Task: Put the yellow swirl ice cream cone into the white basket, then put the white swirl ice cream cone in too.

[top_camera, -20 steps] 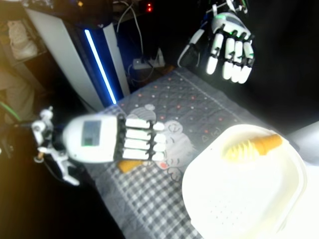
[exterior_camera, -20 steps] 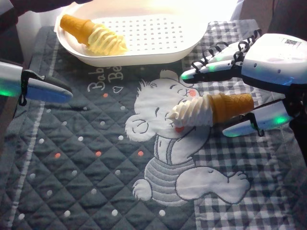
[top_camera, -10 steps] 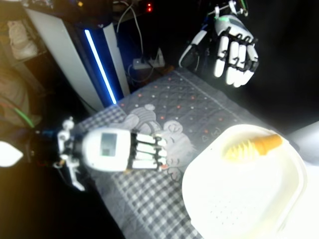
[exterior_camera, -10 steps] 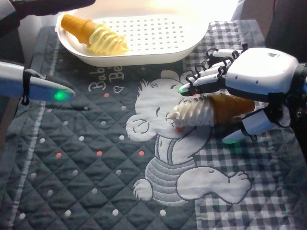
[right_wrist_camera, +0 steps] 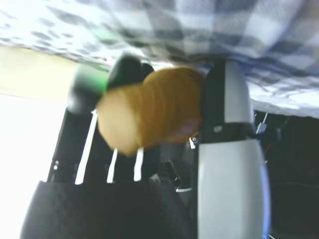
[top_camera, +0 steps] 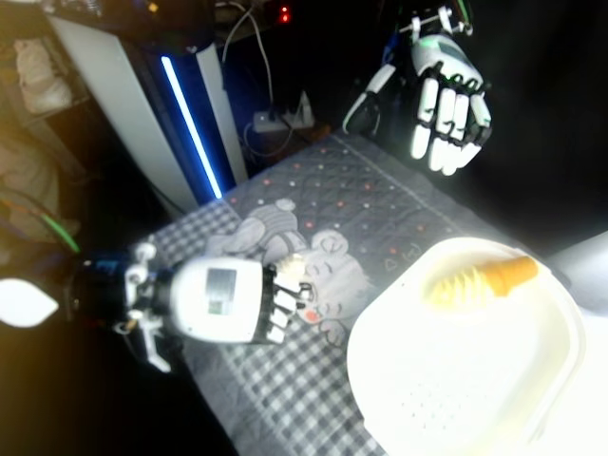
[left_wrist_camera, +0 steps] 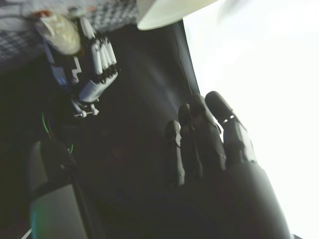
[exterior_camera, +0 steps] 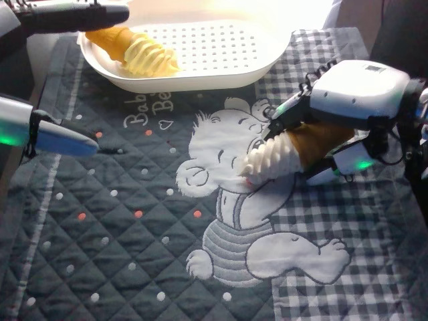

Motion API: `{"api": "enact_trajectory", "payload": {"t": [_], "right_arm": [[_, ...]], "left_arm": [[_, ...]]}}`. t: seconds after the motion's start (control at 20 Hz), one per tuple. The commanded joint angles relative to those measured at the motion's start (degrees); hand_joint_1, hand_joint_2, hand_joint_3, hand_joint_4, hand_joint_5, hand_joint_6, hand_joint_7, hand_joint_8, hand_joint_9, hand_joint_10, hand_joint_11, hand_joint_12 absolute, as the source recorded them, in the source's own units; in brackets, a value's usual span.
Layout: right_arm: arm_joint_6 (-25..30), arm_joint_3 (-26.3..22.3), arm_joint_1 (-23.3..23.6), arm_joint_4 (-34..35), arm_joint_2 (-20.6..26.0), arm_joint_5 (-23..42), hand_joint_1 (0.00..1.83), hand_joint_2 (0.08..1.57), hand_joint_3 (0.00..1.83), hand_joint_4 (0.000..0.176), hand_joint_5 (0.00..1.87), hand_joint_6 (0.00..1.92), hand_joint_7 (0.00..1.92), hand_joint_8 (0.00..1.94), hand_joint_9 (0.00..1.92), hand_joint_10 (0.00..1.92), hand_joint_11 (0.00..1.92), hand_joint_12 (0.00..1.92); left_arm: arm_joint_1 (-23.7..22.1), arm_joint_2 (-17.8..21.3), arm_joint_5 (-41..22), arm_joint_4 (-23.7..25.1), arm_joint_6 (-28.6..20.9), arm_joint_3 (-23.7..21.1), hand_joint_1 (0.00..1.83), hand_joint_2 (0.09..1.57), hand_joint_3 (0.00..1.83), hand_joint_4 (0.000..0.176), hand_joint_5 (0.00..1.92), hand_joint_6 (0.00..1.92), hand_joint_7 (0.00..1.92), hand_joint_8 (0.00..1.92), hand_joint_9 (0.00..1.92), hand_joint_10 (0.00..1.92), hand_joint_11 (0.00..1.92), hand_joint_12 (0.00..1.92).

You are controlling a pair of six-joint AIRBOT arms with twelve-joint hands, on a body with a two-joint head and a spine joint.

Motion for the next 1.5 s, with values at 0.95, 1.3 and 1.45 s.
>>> {"api": "enact_trajectory", "payload": {"t": [0.95, 1.3, 1.45], "right_arm": [[-7.22, 23.62, 24.86, -2.27, -18.94, -14.58, 1.28, 0.99, 0.00, 0.035, 1.26, 0.52, 1.48, 0.02, 1.21, 1.21, 1.06, 1.62], [-7.14, 23.83, 24.86, -8.38, -21.09, -17.65, 0.51, 0.84, 0.00, 0.175, 0.15, 0.00, 0.10, 0.01, 0.14, 0.05, 0.01, 0.64], [-6.30, 23.86, 24.86, -6.44, -20.86, -16.46, 0.42, 0.81, 0.00, 0.176, 0.01, 0.00, 0.02, 0.00, 0.11, 0.02, 0.00, 0.61]], "left_arm": [[0.74, -1.02, -8.68, -2.94, -1.98, 1.07, 0.80, 0.75, 0.01, 0.007, 0.44, 0.00, 0.46, 0.00, 0.44, 0.00, 0.00, 1.22], [-0.31, -2.21, -7.70, -1.58, -2.86, 1.85, 0.82, 0.75, 0.00, 0.004, 0.46, 0.00, 0.45, 0.00, 0.42, 0.00, 0.00, 1.20], [-0.10, -2.16, -7.71, -1.55, -2.91, 1.89, 0.79, 0.75, 0.00, 0.011, 0.41, 0.00, 0.44, 0.00, 0.42, 0.00, 0.00, 1.21]]}}
